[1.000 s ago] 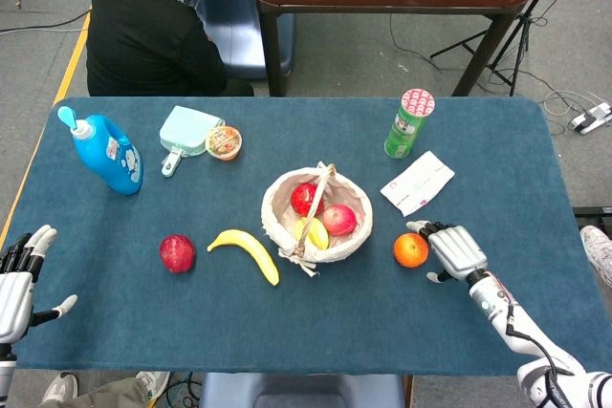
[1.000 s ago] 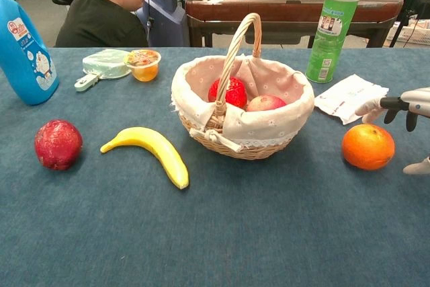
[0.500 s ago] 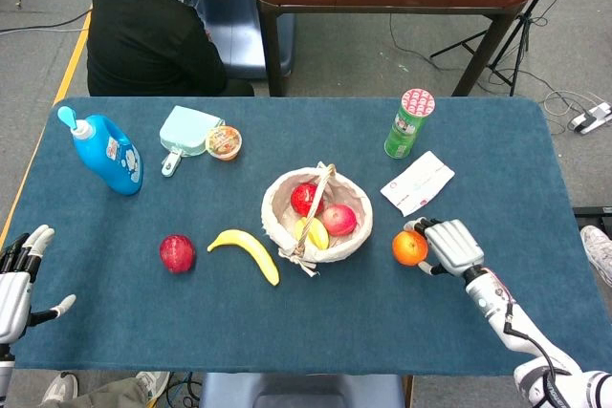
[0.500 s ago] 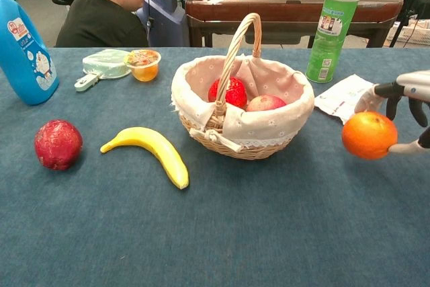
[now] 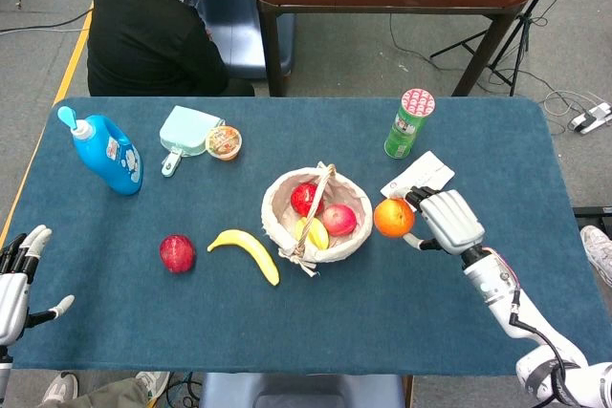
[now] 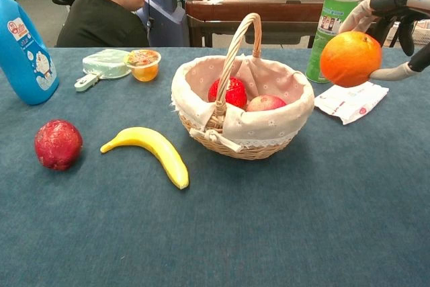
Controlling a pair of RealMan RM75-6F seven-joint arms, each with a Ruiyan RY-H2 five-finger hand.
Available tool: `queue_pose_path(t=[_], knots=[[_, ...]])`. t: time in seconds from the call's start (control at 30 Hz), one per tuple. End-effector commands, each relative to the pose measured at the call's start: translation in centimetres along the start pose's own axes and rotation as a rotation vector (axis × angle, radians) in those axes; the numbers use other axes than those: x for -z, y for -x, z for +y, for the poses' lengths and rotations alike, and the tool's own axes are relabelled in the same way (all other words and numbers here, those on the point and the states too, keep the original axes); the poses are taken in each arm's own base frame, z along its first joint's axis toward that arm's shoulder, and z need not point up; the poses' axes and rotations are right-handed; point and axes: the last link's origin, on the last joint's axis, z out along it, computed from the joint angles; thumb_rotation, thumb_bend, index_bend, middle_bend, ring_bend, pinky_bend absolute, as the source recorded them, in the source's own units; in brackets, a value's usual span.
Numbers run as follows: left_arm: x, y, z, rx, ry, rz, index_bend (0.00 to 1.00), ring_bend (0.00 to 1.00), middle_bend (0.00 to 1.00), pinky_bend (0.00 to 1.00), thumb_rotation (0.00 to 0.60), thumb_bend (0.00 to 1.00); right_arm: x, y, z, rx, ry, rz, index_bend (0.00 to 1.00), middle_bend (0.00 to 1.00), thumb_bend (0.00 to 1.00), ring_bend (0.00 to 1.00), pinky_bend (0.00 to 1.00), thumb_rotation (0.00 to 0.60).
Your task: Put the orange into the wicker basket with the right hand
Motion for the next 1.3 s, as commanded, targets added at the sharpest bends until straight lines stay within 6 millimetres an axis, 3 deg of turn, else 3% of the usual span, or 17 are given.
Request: queue_pose_path(t=[0.03,0.3,0.6,0.8,1.03,1.3], knots=[[0.0,0.0,0.0,0.000,0.001,0.000,0.00,0.00,0.00,0.08,0.600,0.17,-1.3,0.1,-1.2,-0.010,-0.015,-0.021,0.43,0.34,0.29,0.37,0.60,0.600],[0.0,0.0,0.1,-0.002,0.001,0.000,0.00,0.00,0.00,0.08,0.600,0.17,-3.3,1.0,-3.3,-0.016,-0.031,-0.059,0.33,0.29,0.28,0.35,0.60,0.600],[0.0,0.0,0.0,-0.005,-0.005,-0.001,0.00,0.00,0.00,0.08,0.600,0.17,-4.0,1.2,-4.5,-0.052,-0.051,-0.068,0.04,0.19,0.27,0.24,0.58,0.600],[-0.1,0.0,0.0,-0.005,-0.006,-0.002,0.00,0.00,0.00,0.08,0.600,0.17,-3.5,1.2,-3.9,-0.044,-0.041,-0.073,0.02,0.14,0.27,0.20,0.55,0.600],[-0.2,0.0,-0.1,-0.005,-0.007,-0.004,0.00,0.00,0.00,0.08,0.600,0.17,-0.5,0.6,-1.1,0.029,0.014,-0.037,0.02,0.15,0.27,0.20,0.55,0.600],[-0.5,0.1,0.0,-0.006,-0.002,-0.008,0.00,0.00,0.00,0.08,0.600,0.17,5.3,-0.4,3.0,0.062,0.130,0.044,0.02,0.16,0.27,0.20,0.55,0.600]])
